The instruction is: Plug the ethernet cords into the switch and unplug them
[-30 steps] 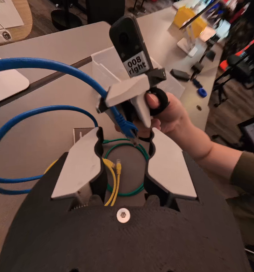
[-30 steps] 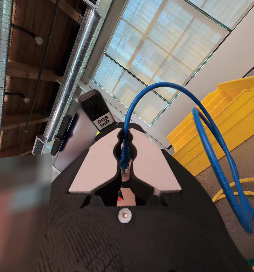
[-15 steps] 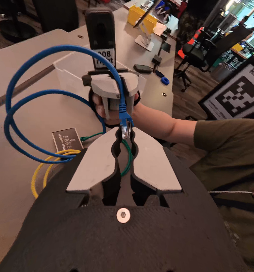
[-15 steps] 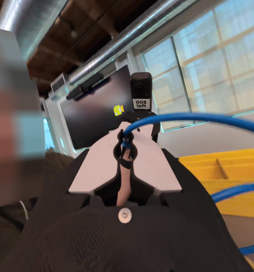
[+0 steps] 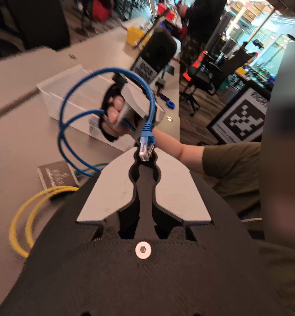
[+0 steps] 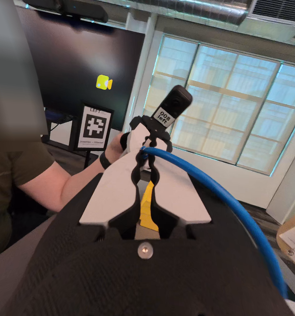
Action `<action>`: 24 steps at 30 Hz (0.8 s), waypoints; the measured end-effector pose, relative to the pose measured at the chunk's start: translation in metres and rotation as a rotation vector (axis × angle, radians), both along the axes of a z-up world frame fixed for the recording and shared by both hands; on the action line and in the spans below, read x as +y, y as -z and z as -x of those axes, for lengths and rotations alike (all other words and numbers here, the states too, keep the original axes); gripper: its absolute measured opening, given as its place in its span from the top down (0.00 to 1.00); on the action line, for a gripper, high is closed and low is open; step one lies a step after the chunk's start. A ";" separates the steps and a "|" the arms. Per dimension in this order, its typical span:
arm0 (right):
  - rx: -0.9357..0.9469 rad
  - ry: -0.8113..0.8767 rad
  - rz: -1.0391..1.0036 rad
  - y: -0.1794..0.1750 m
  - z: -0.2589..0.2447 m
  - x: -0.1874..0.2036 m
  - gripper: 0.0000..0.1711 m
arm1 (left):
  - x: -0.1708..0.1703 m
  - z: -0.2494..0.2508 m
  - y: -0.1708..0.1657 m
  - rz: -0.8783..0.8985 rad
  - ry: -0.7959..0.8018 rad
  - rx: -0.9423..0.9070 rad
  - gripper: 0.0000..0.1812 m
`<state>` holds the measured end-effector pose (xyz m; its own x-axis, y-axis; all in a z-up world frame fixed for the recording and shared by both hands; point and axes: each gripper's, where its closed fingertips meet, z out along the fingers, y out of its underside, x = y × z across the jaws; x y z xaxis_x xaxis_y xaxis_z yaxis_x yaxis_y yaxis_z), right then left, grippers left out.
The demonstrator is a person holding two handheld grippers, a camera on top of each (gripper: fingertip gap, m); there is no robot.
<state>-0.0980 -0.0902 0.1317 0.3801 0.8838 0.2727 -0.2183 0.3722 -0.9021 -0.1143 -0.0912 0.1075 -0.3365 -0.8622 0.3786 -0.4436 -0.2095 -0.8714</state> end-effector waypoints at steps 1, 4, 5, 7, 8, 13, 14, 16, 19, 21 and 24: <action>0.016 0.017 0.044 -0.004 -0.002 0.004 0.96 | 0.008 -0.003 -0.004 -0.072 -0.045 -0.044 0.93; 0.012 0.054 0.201 -0.006 -0.007 0.015 0.96 | 0.025 -0.008 -0.021 -0.344 -0.184 -0.213 0.71; 0.014 0.053 0.247 -0.006 -0.008 0.017 0.96 | 0.027 -0.008 -0.025 -0.422 -0.229 -0.260 0.69; 0.076 0.036 0.287 -0.014 -0.011 0.017 0.96 | 0.030 -0.008 -0.027 -0.594 -0.302 -0.329 0.70; 0.116 0.007 0.299 -0.019 -0.013 0.015 0.96 | 0.032 -0.008 -0.027 -0.685 -0.337 -0.359 0.73; 0.171 -0.072 0.359 -0.023 -0.016 0.012 0.96 | 0.028 -0.015 -0.026 -0.773 -0.375 -0.412 0.81; 0.171 -0.075 0.370 -0.022 -0.015 0.013 0.96 | 0.028 -0.017 -0.024 -0.757 -0.365 -0.405 0.81; 0.140 -0.089 0.376 -0.019 -0.010 0.012 0.96 | 0.026 -0.020 -0.023 -0.741 -0.346 -0.424 0.83; 0.116 -0.095 0.342 -0.017 -0.006 0.009 0.96 | 0.013 -0.020 -0.018 -0.702 -0.239 -0.440 0.93; 0.094 -0.080 0.333 -0.016 -0.007 0.010 0.96 | 0.013 -0.019 -0.018 -0.704 -0.225 -0.426 0.93; -0.050 -0.070 0.362 -0.002 -0.006 0.003 0.95 | 0.012 -0.015 -0.024 -0.635 -0.207 -0.427 0.93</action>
<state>-0.0919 -0.0871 0.1337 0.3094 0.9498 -0.0459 -0.1845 0.0126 -0.9828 -0.0997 -0.0793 0.1319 -0.1511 -0.9311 -0.3321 -0.0506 0.3428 -0.9380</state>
